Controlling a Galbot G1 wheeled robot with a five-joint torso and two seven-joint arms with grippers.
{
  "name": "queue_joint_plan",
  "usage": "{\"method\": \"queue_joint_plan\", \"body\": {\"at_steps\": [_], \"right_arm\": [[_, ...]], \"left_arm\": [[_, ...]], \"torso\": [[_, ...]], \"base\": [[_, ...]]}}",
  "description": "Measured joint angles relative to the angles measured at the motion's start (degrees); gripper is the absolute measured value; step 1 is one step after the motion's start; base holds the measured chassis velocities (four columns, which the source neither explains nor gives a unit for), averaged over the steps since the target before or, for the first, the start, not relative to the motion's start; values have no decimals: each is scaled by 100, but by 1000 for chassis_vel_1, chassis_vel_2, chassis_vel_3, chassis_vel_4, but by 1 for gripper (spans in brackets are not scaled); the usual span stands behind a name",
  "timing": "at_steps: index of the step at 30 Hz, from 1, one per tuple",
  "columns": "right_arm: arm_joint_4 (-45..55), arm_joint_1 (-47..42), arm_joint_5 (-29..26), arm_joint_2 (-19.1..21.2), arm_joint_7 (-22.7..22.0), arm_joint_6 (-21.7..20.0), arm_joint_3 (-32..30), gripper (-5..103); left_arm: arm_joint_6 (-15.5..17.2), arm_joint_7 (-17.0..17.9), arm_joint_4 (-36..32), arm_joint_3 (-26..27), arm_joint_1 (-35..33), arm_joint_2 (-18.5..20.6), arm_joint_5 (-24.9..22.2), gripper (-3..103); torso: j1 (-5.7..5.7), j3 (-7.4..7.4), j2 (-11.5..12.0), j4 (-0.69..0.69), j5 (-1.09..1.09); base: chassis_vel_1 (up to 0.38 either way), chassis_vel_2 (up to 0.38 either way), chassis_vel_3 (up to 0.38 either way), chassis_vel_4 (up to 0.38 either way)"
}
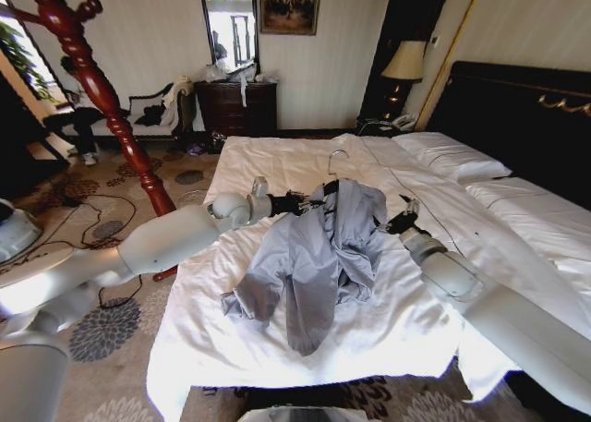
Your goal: Pick up the clothes from the bed and hang them on the clothes hanger.
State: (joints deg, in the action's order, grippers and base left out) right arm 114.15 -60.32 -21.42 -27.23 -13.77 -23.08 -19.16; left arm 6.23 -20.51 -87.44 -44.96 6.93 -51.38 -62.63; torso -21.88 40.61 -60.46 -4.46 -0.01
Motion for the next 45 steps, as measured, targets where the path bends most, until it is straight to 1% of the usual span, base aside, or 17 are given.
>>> {"method": "queue_joint_plan", "body": {"at_steps": [4,5,9,12,14,16,18,19,20,23,27,34,36,39,42,43,45], "right_arm": [[392,-1043,-809,-112,-90,68,-1056,100],[392,-1043,-809,-112,-90,68,-1056,100],[630,-1922,-1159,-566,-25,177,-1938,100],[652,-2089,-1290,-823,32,259,-2112,100],[683,-2208,-1419,-1151,161,413,-2244,100],[700,-2243,-1426,-1264,204,471,-2268,100],[769,-2342,-1407,-1560,306,570,-2338,100],[895,-2527,-1324,-1921,448,685,-2501,100],[895,-2527,-1324,-1921,448,685,-2501,100],[981,-2897,-909,-2453,919,1004,-2969,100],[1011,-3232,-800,-2726,1229,1242,-3212,100],[1045,-3440,-566,-3110,1455,1478,-3181,100],[1051,-3569,-323,-3434,1567,1623,-3093,100],[1049,-3605,-192,-3537,1621,1666,-3061,100],[1046,-3605,-183,-3538,1624,1666,-3055,100],[1044,-3605,-182,-3536,1623,1666,-3052,100],[1042,-3601,-182,-3530,1624,1666,-3047,100]], "left_arm": [[-7,61,-154,102,-42,188,-11,16],[-7,61,-154,102,-42,188,-11,16],[-31,183,-272,152,-89,298,-30,16],[-41,272,-330,196,-139,331,-31,16],[-43,367,-419,261,-204,414,-44,16],[-43,388,-453,281,-225,461,-44,16],[-44,422,-519,337,-283,567,-36,16],[-45,432,-601,403,-359,702,-36,16],[-45,432,-601,403,-359,702,-36,16],[-45,423,-722,488,-494,926,-8,16],[-37,412,-817,616,-639,1126,36,16],[-16,487,-931,995,-908,1239,57,16],[-11,516,-1030,1169,-1011,1338,43,16],[-5,518,-1167,1203,-1042,1466,47,16],[48,679,-1283,1235,-1086,1548,54,16],[120,937,-1385,1281,-1143,1598,32,16],[191,1249,-1501,1399,-1247,1683,3,16]], "torso": [[1,0,0,0,0],[1,0,0,0,0],[1,0,0,-1,1],[0,0,0,-2,1],[0,0,0,-1,0],[0,0,0,-1,0],[0,0,0,2,1],[0,0,0,3,0],[0,0,0,3,0],[0,0,0,-1,0],[0,0,-1,-2,0],[0,0,0,1,-2],[0,0,0,-2,2],[1,0,0,1,-1],[0,0,0,0,1],[0,0,0,-1,1],[0,0,0,-1,0]], "base": [[0,0,0,0],[0,0,0,0],[0,0,0,0],[0,0,0,0],[0,0,0,0],[0,0,0,0],[0,0,0,0],[0,0,0,0],[0,0,0,0],[0,0,0,0],[0,0,0,0],[0,0,0,0],[0,0,0,0],[0,0,0,0],[0,0,0,0],[0,0,0,0],[0,0,0,0]]}}
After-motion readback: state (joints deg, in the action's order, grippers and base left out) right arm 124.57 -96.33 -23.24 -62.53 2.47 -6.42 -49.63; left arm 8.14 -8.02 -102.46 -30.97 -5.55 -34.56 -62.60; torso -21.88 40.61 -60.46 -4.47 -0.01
